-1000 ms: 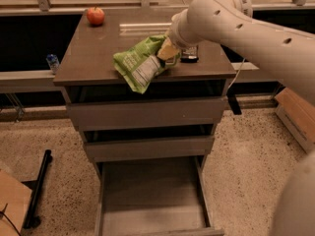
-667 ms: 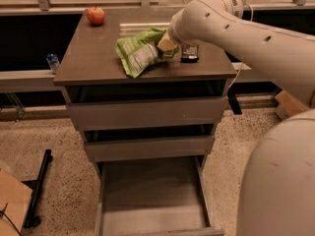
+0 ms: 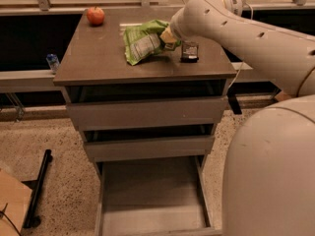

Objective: Pick green rice chip bag from bottom drawer and place on counter

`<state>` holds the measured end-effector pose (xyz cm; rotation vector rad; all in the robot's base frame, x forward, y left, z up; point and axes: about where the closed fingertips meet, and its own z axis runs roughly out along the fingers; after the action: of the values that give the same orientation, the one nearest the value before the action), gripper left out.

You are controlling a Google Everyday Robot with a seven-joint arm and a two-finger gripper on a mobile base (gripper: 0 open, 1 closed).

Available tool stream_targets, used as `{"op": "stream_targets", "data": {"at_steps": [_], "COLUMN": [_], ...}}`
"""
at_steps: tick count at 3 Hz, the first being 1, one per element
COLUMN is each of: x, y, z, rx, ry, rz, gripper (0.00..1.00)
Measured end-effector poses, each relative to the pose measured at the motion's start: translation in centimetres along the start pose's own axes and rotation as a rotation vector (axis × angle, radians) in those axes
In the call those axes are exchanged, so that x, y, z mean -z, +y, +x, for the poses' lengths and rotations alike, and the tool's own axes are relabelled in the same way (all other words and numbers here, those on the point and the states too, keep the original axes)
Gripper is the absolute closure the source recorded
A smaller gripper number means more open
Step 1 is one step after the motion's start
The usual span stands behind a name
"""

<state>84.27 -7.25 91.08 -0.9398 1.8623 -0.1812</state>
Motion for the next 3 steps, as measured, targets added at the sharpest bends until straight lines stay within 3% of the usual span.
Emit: {"op": "stream_targets", "data": {"at_steps": [3], "x": [-0.35], "y": [0.45], "z": [-0.03], "rx": [0.001], "ry": [0.001], "rz": [-0.007], "gripper": [0.12]}}
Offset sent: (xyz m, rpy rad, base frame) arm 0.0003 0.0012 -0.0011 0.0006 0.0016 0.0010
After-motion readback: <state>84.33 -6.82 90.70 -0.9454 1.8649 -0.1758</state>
